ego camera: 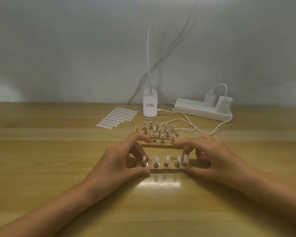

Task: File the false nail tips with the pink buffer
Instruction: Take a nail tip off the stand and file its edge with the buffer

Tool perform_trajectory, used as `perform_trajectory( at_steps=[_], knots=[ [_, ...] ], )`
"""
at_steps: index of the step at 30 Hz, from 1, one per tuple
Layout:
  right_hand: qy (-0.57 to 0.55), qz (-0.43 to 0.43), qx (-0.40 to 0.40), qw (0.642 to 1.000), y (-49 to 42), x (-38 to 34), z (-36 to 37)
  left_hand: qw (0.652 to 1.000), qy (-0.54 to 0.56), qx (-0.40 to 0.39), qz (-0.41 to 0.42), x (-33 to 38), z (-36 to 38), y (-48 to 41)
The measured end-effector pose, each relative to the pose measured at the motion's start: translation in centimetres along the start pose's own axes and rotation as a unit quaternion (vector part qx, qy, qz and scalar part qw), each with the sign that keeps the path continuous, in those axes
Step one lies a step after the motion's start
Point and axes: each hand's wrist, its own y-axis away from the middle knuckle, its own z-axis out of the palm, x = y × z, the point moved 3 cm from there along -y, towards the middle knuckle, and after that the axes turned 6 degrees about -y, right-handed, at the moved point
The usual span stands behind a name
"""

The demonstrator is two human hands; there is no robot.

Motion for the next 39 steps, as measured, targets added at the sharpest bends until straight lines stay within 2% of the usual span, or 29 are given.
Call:
perform_trajectory(
  at_steps=[3, 9, 11, 15, 21, 24, 28, 33, 36, 39],
  knots=[
    [-0.048, 0.007, 0.02, 0.999, 0.1, -0.4, -0.3, 1.0, -0.016, 0.004, 0.018, 0.2, -0.1, 0.0],
    [-0.006, -0.074, 0.044, 0.996, 0.0, -1.4, -2.2, 0.998, -0.044, 0.007, 0.045, 0.2, 0.1, 0.0],
    [-0.009, -0.076, 0.054, 0.996, -0.1, -1.2, -2.8, 0.997, -0.05, 0.005, 0.054, 0.3, 0.2, -0.1],
    [-0.077, -0.029, 0.064, 0.995, 0.4, -0.6, -2.3, 0.997, -0.052, 0.002, 0.054, 0.0, 0.3, -0.1],
    [-0.147, 0.063, 0.004, 0.987, 0.5, 0.6, 0.1, 0.999, -0.048, -0.009, -0.002, -0.5, 0.3, 0.0],
    [-0.118, 0.088, -0.027, 0.989, 0.2, 1.5, -1.3, 0.996, -0.085, -0.029, -0.021, 0.5, 0.0, -0.3],
    [-0.058, 0.133, -0.059, 0.988, 0.2, 3.5, -3.1, 0.983, -0.178, -0.03, 0.018, 3.5, 0.3, -0.9],
    [-0.072, 0.173, -0.089, 0.978, 0.4, 4.7, -2.7, 0.977, -0.206, -0.05, 0.038, 5.6, 3.1, -2.5],
    [-0.066, 0.183, -0.112, 0.974, 0.6, 5.0, -3.2, 0.984, -0.174, -0.033, 0.026, 5.5, 3.6, -3.1],
    [-0.092, 0.18, -0.08, 0.976, 0.6, 4.9, -3.6, 0.991, -0.134, -0.013, 0.025, 5.2, 3.8, -3.0]
  ],
)
